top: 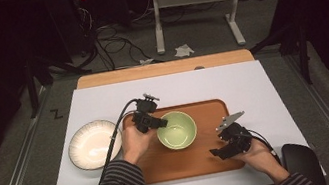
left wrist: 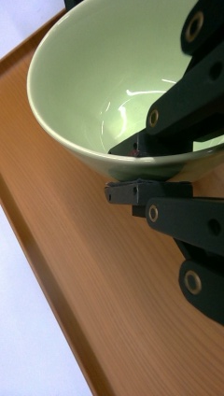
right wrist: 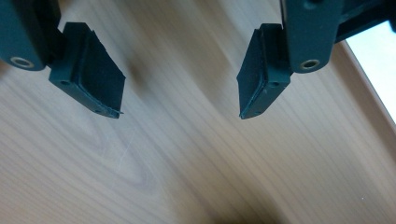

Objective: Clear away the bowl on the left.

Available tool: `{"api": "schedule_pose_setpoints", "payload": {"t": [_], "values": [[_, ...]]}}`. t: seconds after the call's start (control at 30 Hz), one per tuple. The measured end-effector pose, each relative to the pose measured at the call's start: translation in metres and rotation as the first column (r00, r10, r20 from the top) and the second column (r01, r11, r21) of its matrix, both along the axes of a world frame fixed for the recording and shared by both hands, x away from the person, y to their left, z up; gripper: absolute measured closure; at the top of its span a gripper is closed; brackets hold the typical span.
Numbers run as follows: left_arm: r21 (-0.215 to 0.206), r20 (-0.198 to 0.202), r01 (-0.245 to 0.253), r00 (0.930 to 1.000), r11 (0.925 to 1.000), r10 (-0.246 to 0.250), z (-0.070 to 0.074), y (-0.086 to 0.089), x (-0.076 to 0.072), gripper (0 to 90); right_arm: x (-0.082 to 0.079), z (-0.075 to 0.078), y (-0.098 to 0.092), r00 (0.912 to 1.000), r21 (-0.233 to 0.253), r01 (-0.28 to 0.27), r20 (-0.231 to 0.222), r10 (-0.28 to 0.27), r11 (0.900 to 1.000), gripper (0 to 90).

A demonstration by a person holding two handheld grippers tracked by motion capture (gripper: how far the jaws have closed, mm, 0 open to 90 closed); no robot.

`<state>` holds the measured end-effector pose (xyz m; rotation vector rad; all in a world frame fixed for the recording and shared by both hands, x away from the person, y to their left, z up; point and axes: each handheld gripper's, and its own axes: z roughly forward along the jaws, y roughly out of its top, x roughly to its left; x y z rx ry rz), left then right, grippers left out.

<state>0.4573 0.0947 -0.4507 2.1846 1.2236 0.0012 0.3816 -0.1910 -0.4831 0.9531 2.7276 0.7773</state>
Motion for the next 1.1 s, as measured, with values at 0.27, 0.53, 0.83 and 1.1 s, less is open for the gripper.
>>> {"api": "schedule_pose_setpoints", "payload": {"t": [0.27,0.53,0.83,1.1], "values": [[-0.002,-0.010,-0.026,0.9996,0.9997,0.026,-0.011,-0.004,0.006,82.0,0.000,0.000,0.000,1.0000,0.002,-0.001,-0.004,0.001,1.000,33.5],[0.005,-0.018,-0.031,0.9994,0.9995,0.031,-0.020,-0.009,0.008,82.5,0.000,0.000,0.000,1.0000,0.000,-0.004,-0.002,0.004,1.000,33.5],[0.003,-0.020,-0.035,0.9992,0.9994,0.036,-0.026,-0.009,0.006,83.2,0.000,0.000,0.001,1.0000,-0.004,-0.007,0.000,0.007,1.000,33.6],[0.016,-0.010,-0.018,0.9998,0.9997,0.019,-0.026,-0.009,0.005,72.8,0.000,0.000,0.000,1.0000,-0.005,-0.008,-0.002,0.008,1.000,33.5]]}}
